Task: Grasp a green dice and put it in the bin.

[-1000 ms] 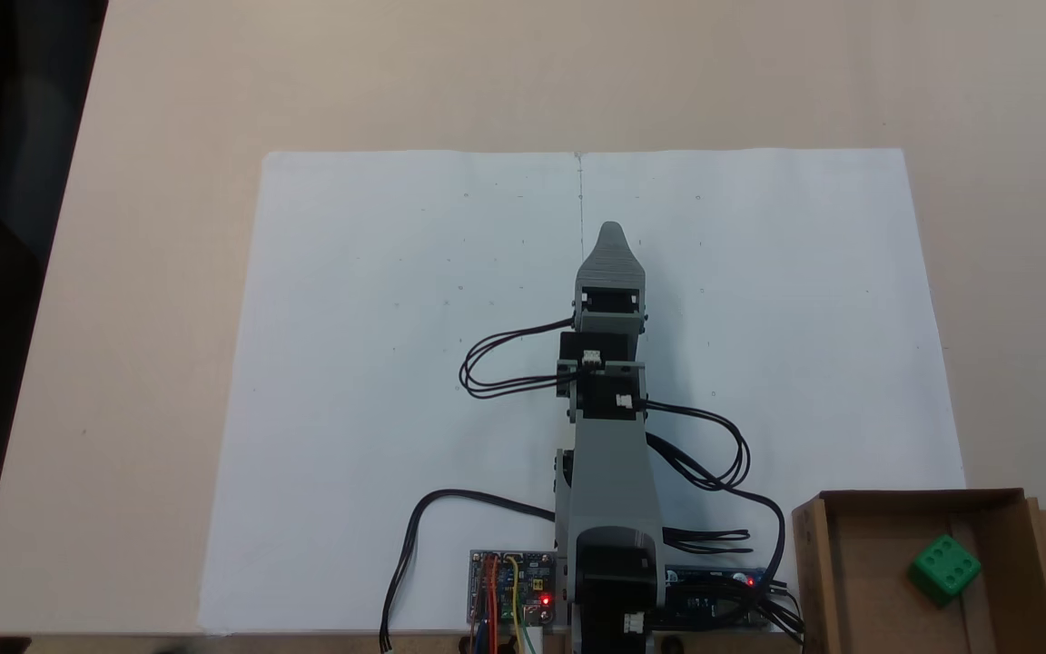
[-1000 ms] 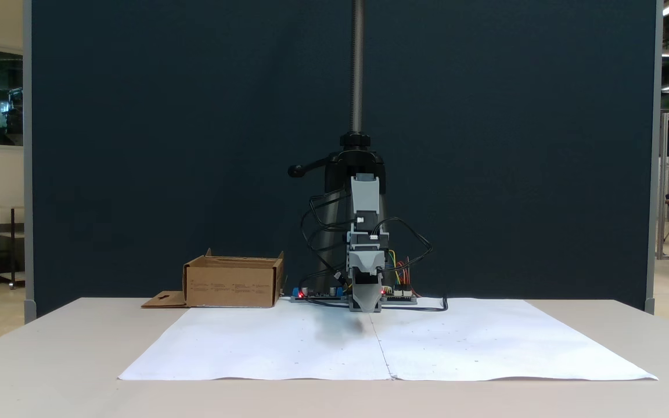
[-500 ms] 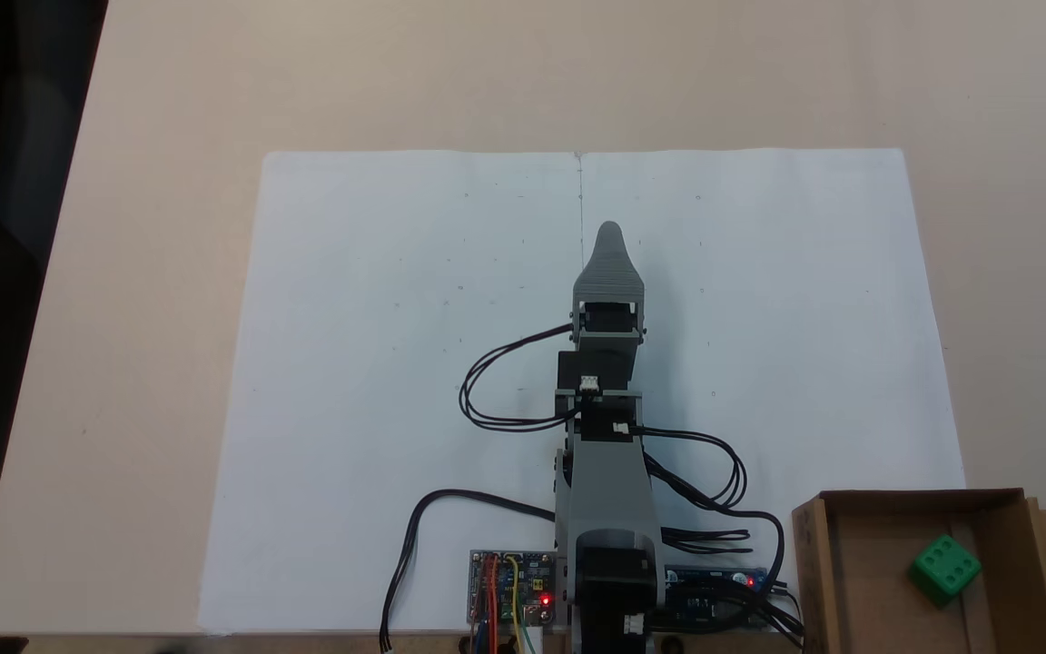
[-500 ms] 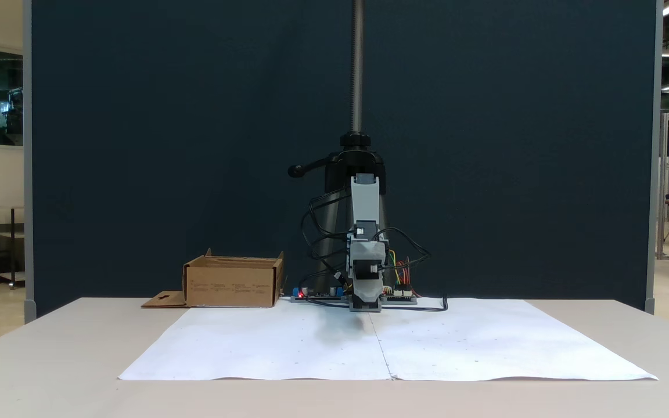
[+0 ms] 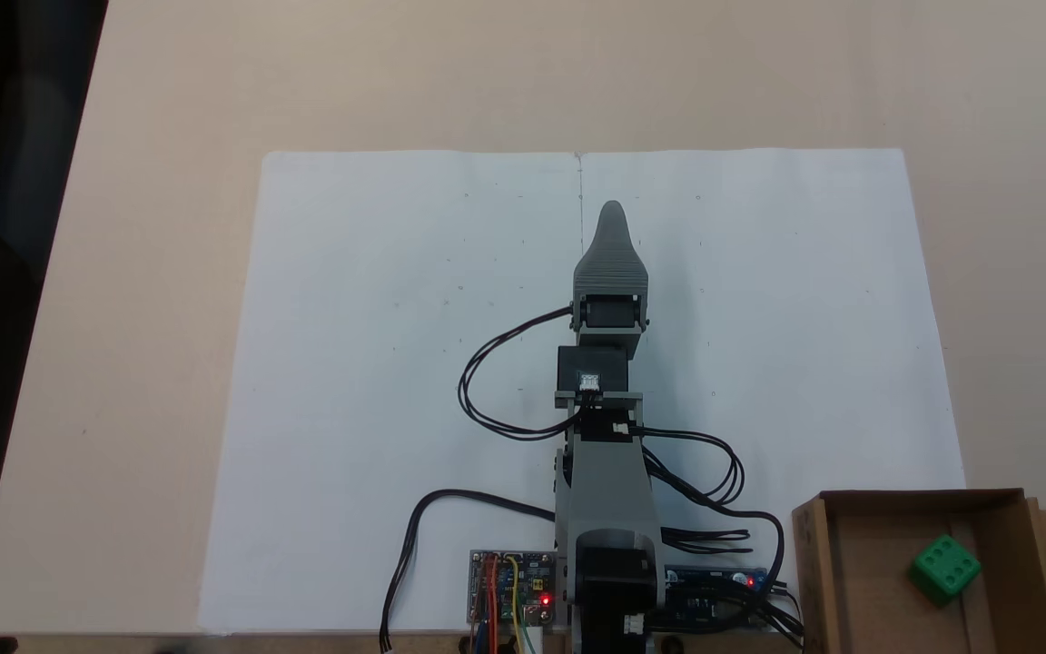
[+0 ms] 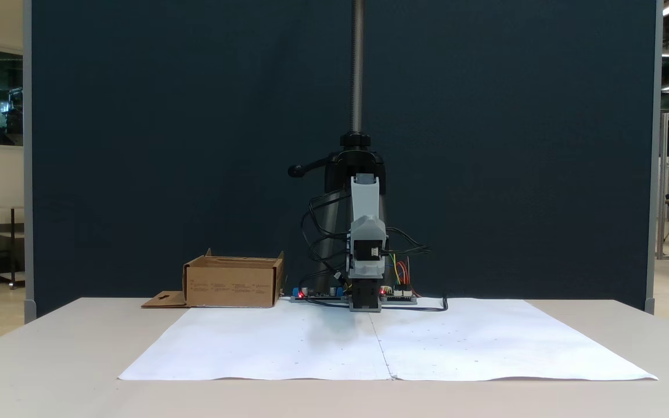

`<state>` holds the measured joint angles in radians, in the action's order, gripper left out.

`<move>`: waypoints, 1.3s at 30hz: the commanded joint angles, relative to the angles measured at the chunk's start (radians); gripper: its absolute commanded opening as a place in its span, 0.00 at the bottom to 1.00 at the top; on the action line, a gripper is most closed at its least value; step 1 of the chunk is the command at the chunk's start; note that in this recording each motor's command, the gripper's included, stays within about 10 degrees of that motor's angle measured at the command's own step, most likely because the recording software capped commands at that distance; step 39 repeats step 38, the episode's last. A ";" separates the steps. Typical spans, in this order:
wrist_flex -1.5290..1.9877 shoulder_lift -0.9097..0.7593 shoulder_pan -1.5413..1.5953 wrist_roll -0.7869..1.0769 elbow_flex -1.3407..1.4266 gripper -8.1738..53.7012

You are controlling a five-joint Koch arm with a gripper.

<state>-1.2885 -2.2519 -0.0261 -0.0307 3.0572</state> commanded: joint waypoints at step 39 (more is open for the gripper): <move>-0.195 -0.117 -0.003 0.049 0.072 0.85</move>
